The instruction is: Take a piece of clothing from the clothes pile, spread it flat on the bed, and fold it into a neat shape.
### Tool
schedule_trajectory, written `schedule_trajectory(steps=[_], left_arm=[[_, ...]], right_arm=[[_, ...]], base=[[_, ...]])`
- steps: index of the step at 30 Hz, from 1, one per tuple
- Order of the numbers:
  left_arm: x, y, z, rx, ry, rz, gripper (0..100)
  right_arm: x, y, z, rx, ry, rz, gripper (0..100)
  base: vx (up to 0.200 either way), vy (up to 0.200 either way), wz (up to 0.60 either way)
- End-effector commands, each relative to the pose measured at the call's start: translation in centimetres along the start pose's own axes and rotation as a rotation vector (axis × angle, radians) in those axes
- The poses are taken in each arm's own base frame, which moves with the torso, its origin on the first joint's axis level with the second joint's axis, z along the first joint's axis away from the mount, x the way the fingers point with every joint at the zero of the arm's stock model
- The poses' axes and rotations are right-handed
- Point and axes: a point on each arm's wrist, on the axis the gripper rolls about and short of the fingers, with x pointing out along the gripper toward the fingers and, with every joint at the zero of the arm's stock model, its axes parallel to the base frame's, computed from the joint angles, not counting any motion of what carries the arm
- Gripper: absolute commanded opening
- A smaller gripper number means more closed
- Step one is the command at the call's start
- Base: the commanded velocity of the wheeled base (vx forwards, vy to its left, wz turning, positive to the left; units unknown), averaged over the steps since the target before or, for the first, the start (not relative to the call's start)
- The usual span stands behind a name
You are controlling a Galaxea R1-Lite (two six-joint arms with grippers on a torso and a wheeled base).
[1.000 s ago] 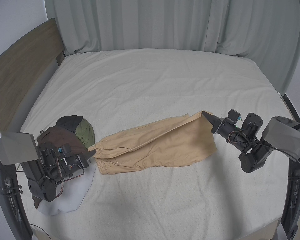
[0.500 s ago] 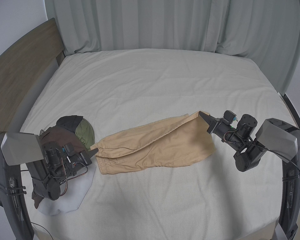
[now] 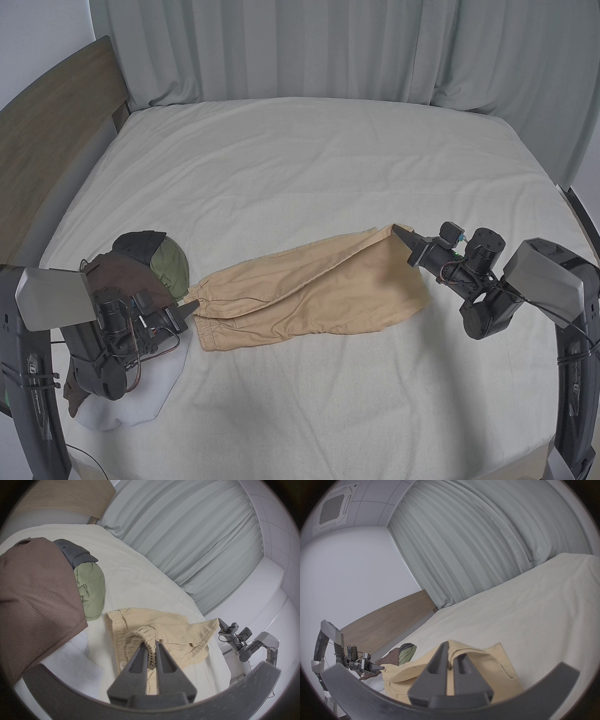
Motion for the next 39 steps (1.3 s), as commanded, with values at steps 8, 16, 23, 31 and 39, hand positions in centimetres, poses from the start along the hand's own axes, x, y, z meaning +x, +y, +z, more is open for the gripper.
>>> schedule_trajectory(steps=[8, 16, 23, 31, 39], left_arm=[[0.6, 0.6, -0.1, -0.029, -0.011, 0.014, 100], [0.8, 0.8, 1.2, -0.079, -0.072, 0.029, 100], [0.9, 0.9, 1.8, -0.093, -0.11, 0.045, 100], [0.7, 0.7, 2.4, -0.091, -0.127, 0.039, 100], [0.0, -0.4, 3.7, -0.102, -0.16, 0.015, 100]], right_arm=[[0.6, -0.4, -0.4, 0.006, 0.012, -0.003, 0], [1.0, -0.4, -0.4, 0.015, 0.019, -0.031, 100], [0.7, 0.0, -1.2, 0.028, 0.048, -0.033, 100], [1.0, 1.2, -2.0, 0.038, 0.074, -0.009, 100], [2.0, 2.8, -2.9, 0.062, 0.125, 0.018, 100]], base=[[0.0, 0.0, 0.0], [0.0, 0.0, 0.0], [0.0, 0.0, 0.0], [0.0, 0.0, 0.0], [0.0, 0.0, 0.0]])
